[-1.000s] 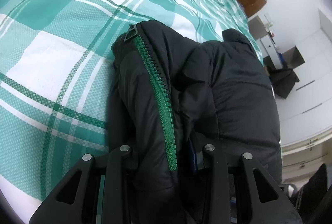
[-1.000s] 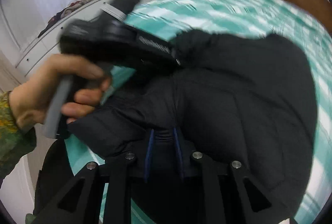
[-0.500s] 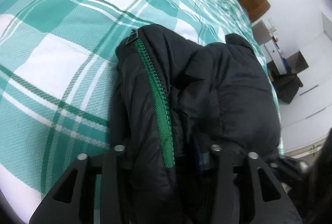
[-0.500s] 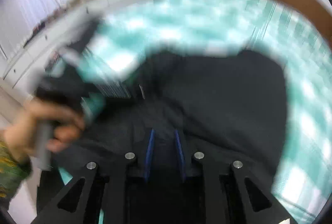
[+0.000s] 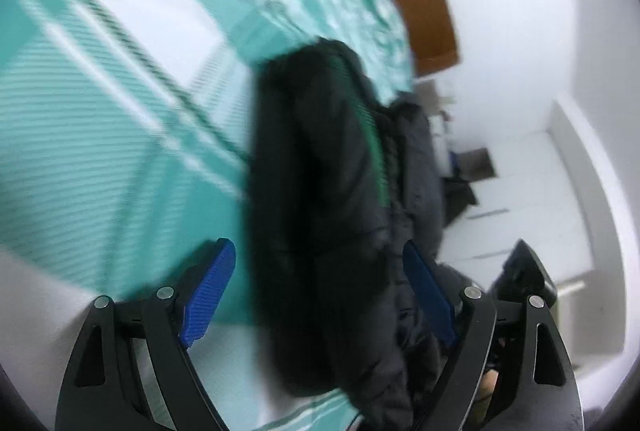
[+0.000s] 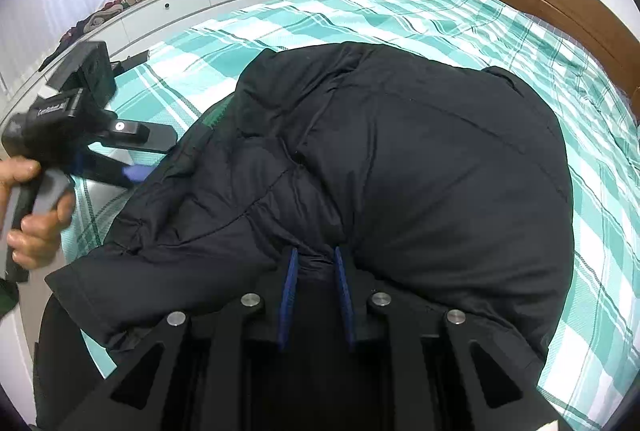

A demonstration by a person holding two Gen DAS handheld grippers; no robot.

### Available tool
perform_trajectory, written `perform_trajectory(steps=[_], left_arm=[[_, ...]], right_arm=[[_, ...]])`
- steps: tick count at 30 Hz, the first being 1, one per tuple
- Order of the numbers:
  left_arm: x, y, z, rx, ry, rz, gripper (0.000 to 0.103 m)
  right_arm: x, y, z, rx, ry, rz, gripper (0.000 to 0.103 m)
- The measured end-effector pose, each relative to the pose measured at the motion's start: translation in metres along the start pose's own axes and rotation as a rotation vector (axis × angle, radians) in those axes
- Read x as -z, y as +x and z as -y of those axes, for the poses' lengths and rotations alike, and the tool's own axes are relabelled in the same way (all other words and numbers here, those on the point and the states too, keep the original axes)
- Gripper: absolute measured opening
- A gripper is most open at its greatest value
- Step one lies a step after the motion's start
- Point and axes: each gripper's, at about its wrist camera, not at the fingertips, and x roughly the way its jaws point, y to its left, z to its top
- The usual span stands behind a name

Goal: Fold large clothes

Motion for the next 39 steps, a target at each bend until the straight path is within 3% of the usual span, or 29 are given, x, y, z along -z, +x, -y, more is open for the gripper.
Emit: perform_trajectory(steps=[4, 8, 10, 12, 15, 18, 19, 20, 22, 23, 24, 27, 28, 30, 32, 34, 36, 37, 39], left_arm=[[-0.005, 0.034, 0.009, -0.004, 0.058, -0.046, 0.090], [-0.014, 0.049, 0.019, 0.057, 0.077, -0.088, 0.095], [-0.024, 0.058, 0.028, 0.051, 0.087, -0.121, 0.096], [-0.030, 0.073, 0.038, -0.028, 0.125, -0.168, 0.097], [-0.031, 0.105, 0.050, -0.219, 0.174, -0.234, 0.098], [-0.031, 0.108, 0.052, -0.248, 0.150, -0.229, 0.095], [-0.030, 0.105, 0.053, -0.250, 0.158, -0.221, 0.094], [-0.029, 0.103, 0.051, -0.245, 0.157, -0.214, 0.094], [-0.024, 0.097, 0.046, -0.233, 0.151, -0.202, 0.093], [-0.024, 0.097, 0.045, -0.231, 0.153, -0.198, 0.093], [-0.022, 0.097, 0.045, -0.233, 0.155, -0.195, 0.093], [-0.016, 0.094, 0.044, -0.243, 0.165, -0.195, 0.094], [-0.014, 0.093, 0.043, -0.243, 0.164, -0.195, 0.094], [-0.015, 0.092, 0.042, -0.245, 0.162, -0.197, 0.094], [-0.022, 0.098, 0.039, -0.251, 0.163, -0.197, 0.094], [-0.023, 0.110, 0.050, -0.259, 0.163, -0.199, 0.094], [-0.018, 0.117, 0.056, -0.272, 0.162, -0.200, 0.094], [-0.019, 0.121, 0.061, -0.284, 0.164, -0.198, 0.094], [-0.017, 0.120, 0.077, -0.336, 0.181, -0.163, 0.090]], right_arm=[[0.000, 0.000, -0.003, 0.003, -0.005, -0.006, 0.019], [0.001, 0.001, -0.002, 0.000, 0.001, -0.001, 0.019], [0.001, 0.002, -0.001, 0.005, 0.003, 0.000, 0.019], [0.001, 0.003, 0.000, 0.008, 0.009, 0.001, 0.019], [0.003, 0.003, -0.001, 0.014, 0.007, 0.003, 0.019], [0.003, -0.006, -0.005, 0.039, -0.004, -0.003, 0.021], [0.002, -0.015, -0.002, 0.011, 0.017, -0.018, 0.022], [0.002, -0.030, 0.004, -0.036, 0.060, -0.017, 0.028], [0.010, -0.072, 0.033, -0.148, 0.186, 0.076, 0.067], [0.018, -0.089, 0.050, -0.169, 0.239, 0.124, 0.096], [0.031, -0.107, 0.078, -0.168, 0.319, 0.186, 0.103], [0.063, -0.106, 0.148, -0.198, 0.511, 0.205, 0.103], [0.074, -0.093, 0.170, -0.242, 0.582, 0.175, 0.103], [0.091, -0.056, 0.199, -0.432, 0.684, 0.114, 0.103], [0.093, -0.030, 0.202, -0.560, 0.697, 0.083, 0.103], [0.088, -0.001, 0.192, -0.625, 0.659, 0.033, 0.103], [0.081, 0.026, 0.177, -0.592, 0.615, -0.034, 0.102], [0.076, 0.034, 0.173, -0.586, 0.605, -0.024, 0.101], [0.059, 0.027, 0.160, -0.516, 0.544, -0.002, 0.089]])
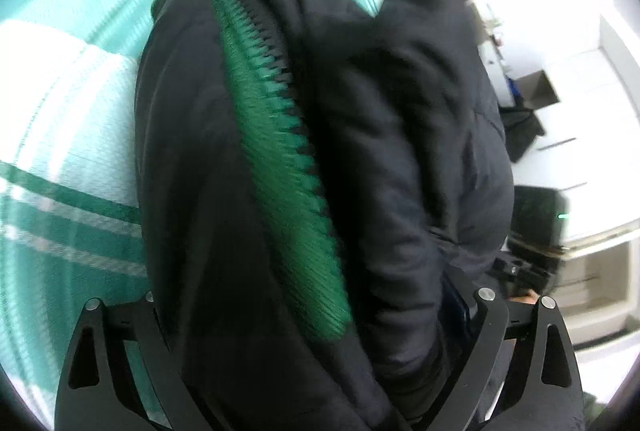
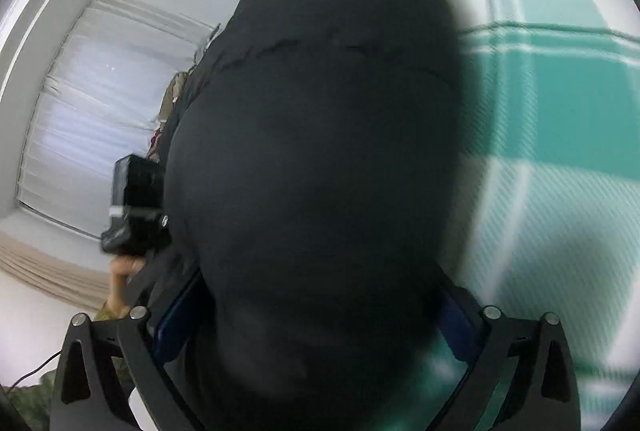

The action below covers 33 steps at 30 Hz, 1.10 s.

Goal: Fold large clothes

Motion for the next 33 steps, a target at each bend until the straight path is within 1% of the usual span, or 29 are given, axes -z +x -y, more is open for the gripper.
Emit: perform_trajectory(steps=[1, 3, 6, 9, 12, 14, 16, 18, 21, 22, 24, 25, 26, 27, 28, 29, 31, 32, 33], left_arm=[[0.000, -0.008, 0.008, -0.015, 0.005, 0.015, 0.088], [0.002, -0.023, 0.023, -0.038, 0.044, 0.052, 0.081], [0.003, -0.040, 0.037, -0.013, 0.068, 0.096, 0.079], [-0.009, -0.054, 0.055, 0.023, 0.076, 0.141, 0.078], [-0.039, -0.062, 0.078, 0.038, 0.108, 0.185, 0.078], [-0.066, -0.062, 0.092, 0.036, 0.130, 0.211, 0.078], [-0.095, -0.057, 0.106, 0.031, 0.150, 0.237, 0.078], [-0.124, -0.046, 0.116, 0.022, 0.160, 0.248, 0.078], [-0.152, -0.019, 0.121, -0.005, 0.169, 0.244, 0.079], [-0.161, -0.005, 0.119, -0.014, 0.166, 0.234, 0.080], [-0.175, 0.029, 0.107, -0.028, 0.139, 0.189, 0.086], [-0.179, 0.050, 0.098, -0.030, 0.105, 0.151, 0.087], [-0.182, 0.068, 0.087, -0.023, 0.063, 0.108, 0.093], [-0.185, 0.080, 0.078, 0.035, 0.018, 0.080, 0.096], [-0.186, 0.080, 0.077, 0.071, 0.003, 0.081, 0.096], [-0.187, 0.076, 0.081, 0.084, 0.006, 0.088, 0.095], [-0.185, 0.063, 0.095, 0.077, 0.053, 0.101, 0.095], [-0.182, 0.051, 0.102, 0.062, 0.088, 0.112, 0.095], [-0.176, 0.039, 0.110, 0.035, 0.129, 0.132, 0.095]], right_arm=[[-0.001, -0.004, -0.011, 0.026, -0.036, 0.013, 0.085], [0.003, -0.018, -0.043, 0.066, -0.156, 0.056, 0.074], [0.006, -0.035, -0.071, 0.037, -0.240, 0.108, 0.069], [-0.004, -0.056, -0.090, 0.002, -0.302, 0.186, 0.069], [-0.026, -0.072, -0.097, -0.017, -0.341, 0.242, 0.069], [-0.051, -0.080, -0.097, -0.022, -0.361, 0.280, 0.069], [-0.071, -0.082, -0.091, -0.032, -0.355, 0.307, 0.069], [-0.093, -0.085, -0.077, -0.038, -0.345, 0.327, 0.069], [-0.121, -0.075, -0.049, -0.033, -0.305, 0.334, 0.069], [-0.130, -0.081, -0.028, -0.035, -0.280, 0.328, 0.070], [-0.145, -0.071, 0.012, -0.041, -0.181, 0.281, 0.083], [-0.151, -0.058, 0.039, -0.023, -0.092, 0.233, 0.087], [-0.155, -0.049, 0.061, 0.005, -0.016, 0.191, 0.093], [-0.153, -0.040, 0.090, 0.028, 0.093, 0.142, 0.103], [-0.150, -0.040, 0.107, 0.008, 0.153, 0.139, 0.103], [-0.145, -0.045, 0.117, -0.032, 0.187, 0.152, 0.103], [-0.136, -0.065, 0.127, -0.078, 0.204, 0.205, 0.103], [-0.133, -0.078, 0.130, -0.082, 0.199, 0.234, 0.103], [-0.129, -0.095, 0.131, -0.065, 0.189, 0.270, 0.103]])
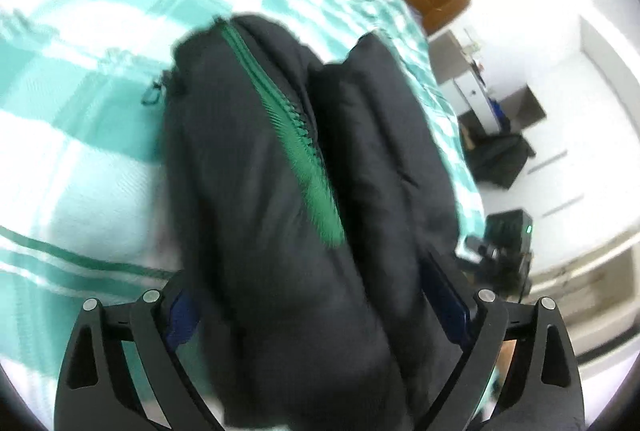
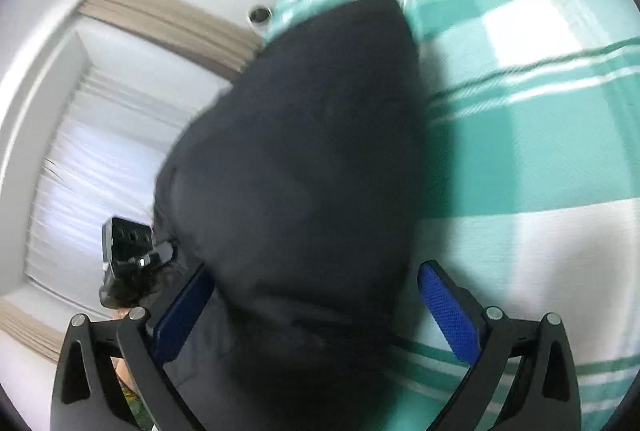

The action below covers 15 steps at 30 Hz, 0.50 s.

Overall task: Fold large clothes
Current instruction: 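Lower the folded jacket onto the bed and open both grippers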

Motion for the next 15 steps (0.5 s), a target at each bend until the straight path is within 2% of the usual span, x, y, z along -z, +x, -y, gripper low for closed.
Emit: perform_trajectory(steps=[2, 4, 7, 10, 13, 15], left_arm=[[0.007, -0.026, 0.014, -0.092, 0.082, 0.055, 0.095], [0.016, -0.052, 0.035, -0.218, 0.195, 0.141, 0.097], [0.034, -0.081, 0.064, -0.430, 0.300, 0.254, 0.100], [0.052, -0.102, 0.085, -0.594, 0.349, 0.335, 0.100], [0.068, -0.133, 0.100, -0.696, 0.380, 0.431, 0.102], [0.086, -0.152, 0.108, -0.730, 0.388, 0.494, 0.102]], right_arm=[[0.000, -0.026, -0.001, 0.051, -0.040, 0.069, 0.103], [0.006, -0.054, -0.014, 0.119, -0.107, 0.129, 0.103], [0.026, -0.081, -0.044, 0.190, -0.196, 0.159, 0.103], [0.052, -0.104, -0.085, 0.248, -0.307, 0.167, 0.103], [0.077, -0.119, -0.135, 0.311, -0.434, 0.196, 0.103], [0.100, -0.133, -0.163, 0.369, -0.530, 0.237, 0.103]])
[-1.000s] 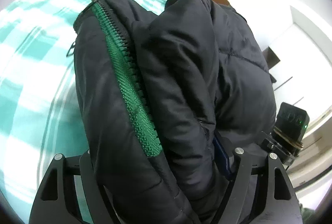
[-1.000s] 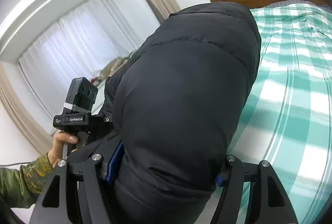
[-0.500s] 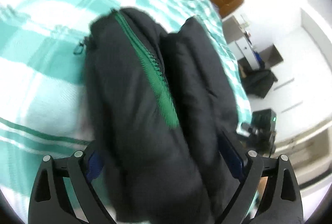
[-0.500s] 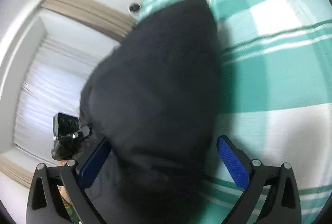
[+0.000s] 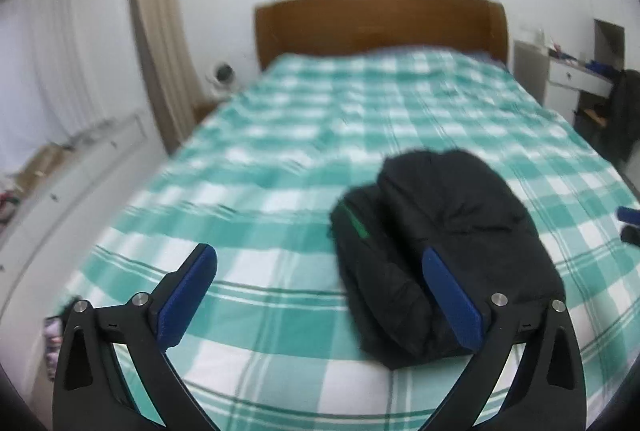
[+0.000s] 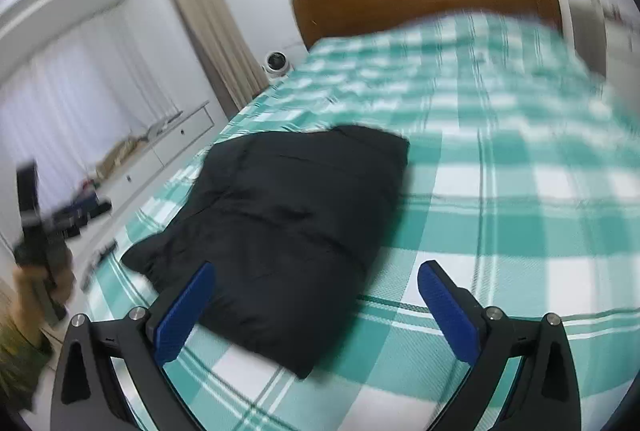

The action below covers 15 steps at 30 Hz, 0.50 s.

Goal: Fold large clothes

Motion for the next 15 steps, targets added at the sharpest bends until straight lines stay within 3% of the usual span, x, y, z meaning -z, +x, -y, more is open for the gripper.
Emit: perform_trajectory(steps=[4, 7, 11, 15], left_arm=[[0.001, -0.051, 0.000, -0.121, -0.023, 0.088, 0.103], [0.011, -0.084, 0.010, -0.163, 0.018, 0.130, 0.103], [0.024, -0.114, 0.023, -0.118, -0.013, 0.073, 0.103], [0.041, -0.139, 0.036, -0.098, -0.053, 0.061, 0.102]], right_arm=[[0.014, -0.044, -0.043, 0.129, -0.139, 0.098, 0.103], [0.029, -0.073, -0.066, 0.203, -0.184, 0.166, 0.103], [0.048, -0.089, -0.083, 0.284, -0.165, 0.112, 0.103], [0.061, -0.111, -0.090, 0.300, -0.050, 0.066, 0.103]])
